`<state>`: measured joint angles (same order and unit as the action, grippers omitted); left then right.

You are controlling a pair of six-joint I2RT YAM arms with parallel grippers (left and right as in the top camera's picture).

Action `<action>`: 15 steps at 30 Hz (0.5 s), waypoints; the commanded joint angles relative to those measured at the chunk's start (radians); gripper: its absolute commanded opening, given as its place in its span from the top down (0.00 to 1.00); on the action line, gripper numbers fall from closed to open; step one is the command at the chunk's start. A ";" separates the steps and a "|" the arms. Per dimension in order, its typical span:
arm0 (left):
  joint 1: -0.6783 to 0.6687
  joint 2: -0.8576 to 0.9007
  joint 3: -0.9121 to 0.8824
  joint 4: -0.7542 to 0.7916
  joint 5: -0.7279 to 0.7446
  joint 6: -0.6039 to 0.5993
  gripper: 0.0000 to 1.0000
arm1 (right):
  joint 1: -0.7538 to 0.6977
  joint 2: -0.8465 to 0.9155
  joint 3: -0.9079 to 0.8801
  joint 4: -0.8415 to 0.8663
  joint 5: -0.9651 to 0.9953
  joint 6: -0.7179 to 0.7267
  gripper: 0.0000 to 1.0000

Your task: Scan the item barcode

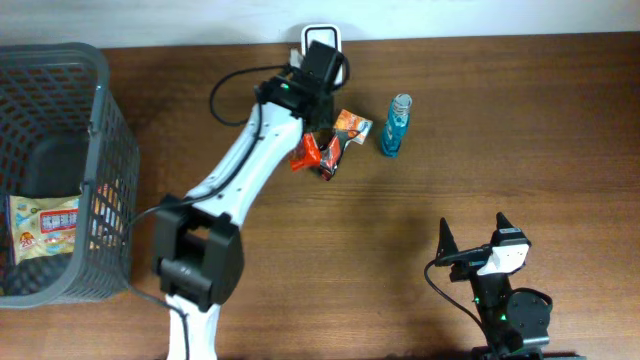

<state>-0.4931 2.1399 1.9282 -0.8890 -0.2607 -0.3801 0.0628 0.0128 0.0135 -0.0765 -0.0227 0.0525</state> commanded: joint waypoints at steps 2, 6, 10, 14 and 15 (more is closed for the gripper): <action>-0.028 0.051 0.016 -0.013 0.014 0.038 0.40 | 0.007 -0.005 -0.008 -0.002 0.009 0.004 0.02; -0.034 0.008 0.091 -0.067 0.068 0.038 0.26 | 0.007 -0.005 -0.008 -0.002 0.009 0.004 0.02; 0.012 -0.101 0.284 -0.198 0.082 0.038 0.18 | 0.007 -0.005 -0.008 -0.002 0.009 0.004 0.02; 0.155 -0.216 0.425 -0.315 0.075 0.038 0.00 | 0.007 -0.005 -0.008 -0.002 0.009 0.004 0.02; 0.209 -0.242 0.431 -0.332 0.062 0.038 0.01 | 0.007 -0.005 -0.008 -0.002 0.009 0.004 0.02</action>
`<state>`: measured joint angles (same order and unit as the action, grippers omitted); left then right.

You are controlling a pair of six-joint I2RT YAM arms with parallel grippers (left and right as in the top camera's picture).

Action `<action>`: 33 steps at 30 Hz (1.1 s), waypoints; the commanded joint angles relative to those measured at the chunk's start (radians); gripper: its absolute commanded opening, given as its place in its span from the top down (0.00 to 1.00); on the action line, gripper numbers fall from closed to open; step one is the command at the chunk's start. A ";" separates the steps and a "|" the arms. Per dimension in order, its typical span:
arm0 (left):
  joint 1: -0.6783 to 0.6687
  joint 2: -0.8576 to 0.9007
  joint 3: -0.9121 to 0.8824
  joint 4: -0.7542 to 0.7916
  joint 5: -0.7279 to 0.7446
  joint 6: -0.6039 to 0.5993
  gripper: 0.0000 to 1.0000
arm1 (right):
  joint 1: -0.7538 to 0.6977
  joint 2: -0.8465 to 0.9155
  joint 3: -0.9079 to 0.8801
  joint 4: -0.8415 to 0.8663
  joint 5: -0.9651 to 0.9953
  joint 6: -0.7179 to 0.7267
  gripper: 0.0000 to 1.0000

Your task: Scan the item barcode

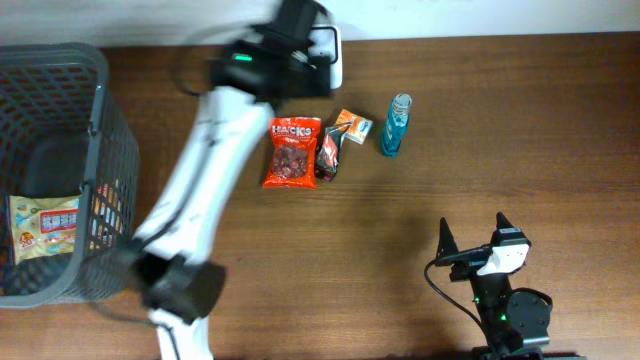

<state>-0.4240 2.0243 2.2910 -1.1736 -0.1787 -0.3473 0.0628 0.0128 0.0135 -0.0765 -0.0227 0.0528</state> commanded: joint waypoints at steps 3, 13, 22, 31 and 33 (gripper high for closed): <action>0.326 -0.174 0.068 -0.089 -0.097 -0.008 0.01 | 0.007 -0.005 -0.008 -0.002 0.009 0.003 0.02; 0.856 -0.039 0.066 -0.259 0.006 -0.371 0.01 | 0.007 -0.005 -0.008 -0.002 0.009 0.003 0.02; 0.919 0.275 0.066 -0.337 -0.013 -0.446 0.00 | 0.007 -0.005 -0.008 -0.002 0.009 0.003 0.02; 0.927 0.452 0.066 -0.386 -0.013 -0.484 0.16 | 0.007 -0.005 -0.008 -0.003 0.009 0.003 0.01; 0.933 0.454 0.066 -0.392 -0.012 -0.486 0.16 | 0.007 -0.005 -0.008 -0.002 0.009 0.003 0.02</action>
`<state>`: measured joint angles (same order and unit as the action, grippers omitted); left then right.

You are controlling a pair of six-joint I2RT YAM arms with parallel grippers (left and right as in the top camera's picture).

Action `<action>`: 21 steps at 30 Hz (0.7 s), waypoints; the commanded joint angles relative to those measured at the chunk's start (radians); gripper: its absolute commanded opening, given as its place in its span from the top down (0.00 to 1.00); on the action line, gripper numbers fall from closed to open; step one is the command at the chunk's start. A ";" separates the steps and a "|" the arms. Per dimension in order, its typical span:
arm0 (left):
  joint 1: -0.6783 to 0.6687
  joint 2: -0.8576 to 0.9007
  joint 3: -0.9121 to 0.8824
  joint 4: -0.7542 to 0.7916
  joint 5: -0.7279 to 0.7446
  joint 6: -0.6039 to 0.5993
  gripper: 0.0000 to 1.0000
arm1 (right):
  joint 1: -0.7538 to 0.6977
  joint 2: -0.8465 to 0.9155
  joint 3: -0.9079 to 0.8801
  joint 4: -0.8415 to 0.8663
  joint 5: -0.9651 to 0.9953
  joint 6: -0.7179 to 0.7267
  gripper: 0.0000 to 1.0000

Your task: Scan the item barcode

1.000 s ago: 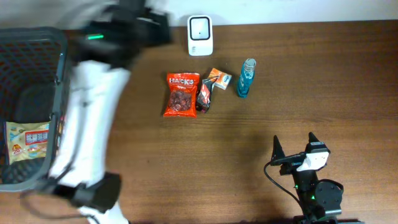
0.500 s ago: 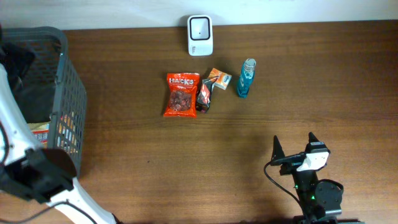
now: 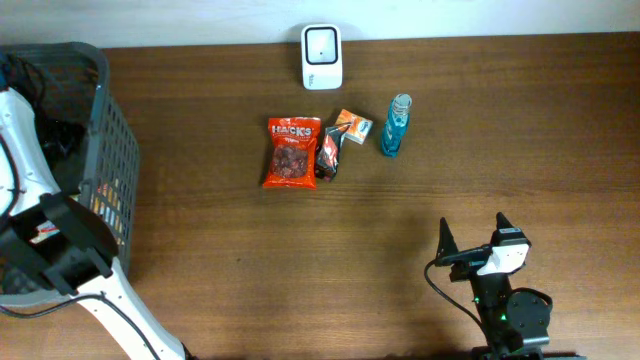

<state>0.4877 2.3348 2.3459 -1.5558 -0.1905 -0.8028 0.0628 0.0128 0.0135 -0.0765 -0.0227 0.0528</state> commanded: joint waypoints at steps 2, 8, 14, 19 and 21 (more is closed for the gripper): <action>0.026 0.134 0.016 -0.029 -0.011 -0.031 0.16 | 0.007 -0.005 -0.008 -0.002 0.009 0.003 0.02; 0.027 -0.009 0.066 -0.032 -0.014 -0.018 0.13 | 0.007 -0.005 -0.008 -0.002 0.009 0.003 0.02; 0.029 -0.153 0.091 -0.024 -0.015 -0.018 0.11 | 0.007 -0.005 -0.008 -0.002 0.009 0.003 0.02; 0.023 -0.243 0.091 -0.061 -0.006 -0.010 0.13 | 0.007 -0.005 -0.008 -0.002 0.009 0.003 0.02; 0.023 -0.294 0.091 -0.102 -0.009 -0.010 0.12 | 0.007 -0.005 -0.008 -0.002 0.009 0.003 0.02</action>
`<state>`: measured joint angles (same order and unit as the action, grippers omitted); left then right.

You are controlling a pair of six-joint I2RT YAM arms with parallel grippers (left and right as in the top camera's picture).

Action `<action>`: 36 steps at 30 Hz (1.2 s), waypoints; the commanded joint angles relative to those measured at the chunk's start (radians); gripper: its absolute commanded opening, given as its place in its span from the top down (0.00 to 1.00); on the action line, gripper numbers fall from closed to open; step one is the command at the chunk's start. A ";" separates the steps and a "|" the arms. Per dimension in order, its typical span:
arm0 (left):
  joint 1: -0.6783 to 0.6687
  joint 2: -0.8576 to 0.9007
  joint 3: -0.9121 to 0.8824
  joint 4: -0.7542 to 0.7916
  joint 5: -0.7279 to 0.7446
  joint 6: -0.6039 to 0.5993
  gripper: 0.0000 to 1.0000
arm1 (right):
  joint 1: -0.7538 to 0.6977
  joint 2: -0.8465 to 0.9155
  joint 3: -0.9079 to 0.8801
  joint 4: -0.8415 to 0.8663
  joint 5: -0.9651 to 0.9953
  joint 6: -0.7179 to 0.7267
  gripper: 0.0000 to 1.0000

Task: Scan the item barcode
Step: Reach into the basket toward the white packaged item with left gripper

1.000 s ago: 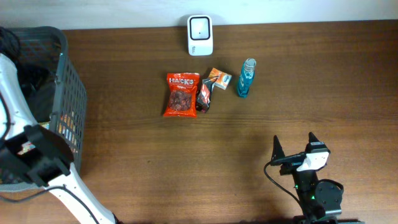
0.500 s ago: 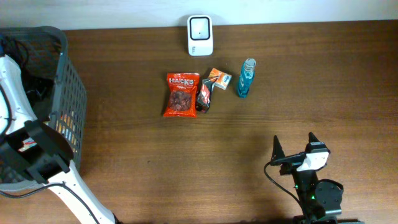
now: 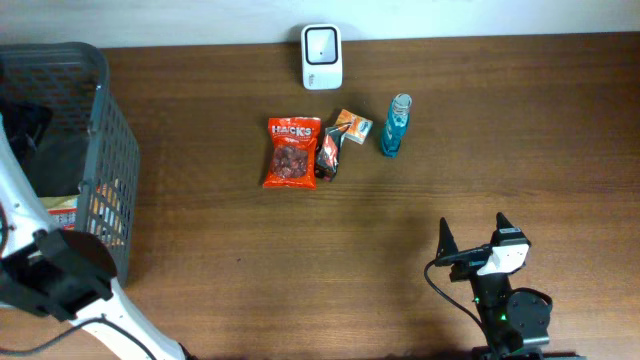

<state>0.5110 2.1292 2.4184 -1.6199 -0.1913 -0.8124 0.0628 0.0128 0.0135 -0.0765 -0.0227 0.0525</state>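
The white barcode scanner (image 3: 321,43) stands at the table's far edge. In front of it lie a red snack bag (image 3: 293,152), a small dark packet (image 3: 329,155), an orange box (image 3: 352,125) and a blue bottle (image 3: 394,125). My left arm reaches into the grey basket (image 3: 103,120) at the left. Its gripper (image 3: 25,128) shows only as a dark shape down inside, so its jaws cannot be read. A pale packet (image 3: 62,212) in the basket peeks out beside the arm. My right gripper (image 3: 472,228) rests open at the near right, holding nothing.
The basket's tall mesh walls surround my left wrist. The left arm's base (image 3: 60,275) stands just in front of the basket. The right arm's base (image 3: 510,315) sits at the table's near edge.
My left wrist was near the basket's back rim and is now deeper and nearer the basket's middle. The items by the scanner and the right arm are unchanged.
At first my left gripper was by the scanner with the red snack bag tilted under it. Then the bag lay flat beside the dark packet and the arm was pulling away. Later the arm was over the basket, and now it is down inside.
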 commanded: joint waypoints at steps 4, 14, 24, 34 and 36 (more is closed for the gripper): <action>0.001 -0.146 0.018 -0.068 -0.088 0.028 0.10 | 0.007 -0.005 -0.008 -0.002 0.009 0.004 0.02; 0.083 -0.146 -0.359 0.067 -0.128 -0.032 0.05 | 0.007 -0.005 -0.008 -0.002 0.009 0.004 0.02; 0.140 -0.146 -0.611 0.360 -0.051 0.080 0.07 | 0.007 -0.005 -0.008 -0.002 0.009 0.004 0.02; 0.083 -0.145 -0.801 0.608 -0.008 0.042 0.14 | 0.007 -0.005 -0.008 -0.002 0.009 0.004 0.02; 0.081 -0.145 -0.836 0.656 -0.007 0.042 0.14 | 0.007 -0.005 -0.008 -0.002 0.009 0.004 0.02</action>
<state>0.5930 1.9896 1.6279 -1.0073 -0.2024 -0.7605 0.0628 0.0128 0.0135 -0.0765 -0.0227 0.0532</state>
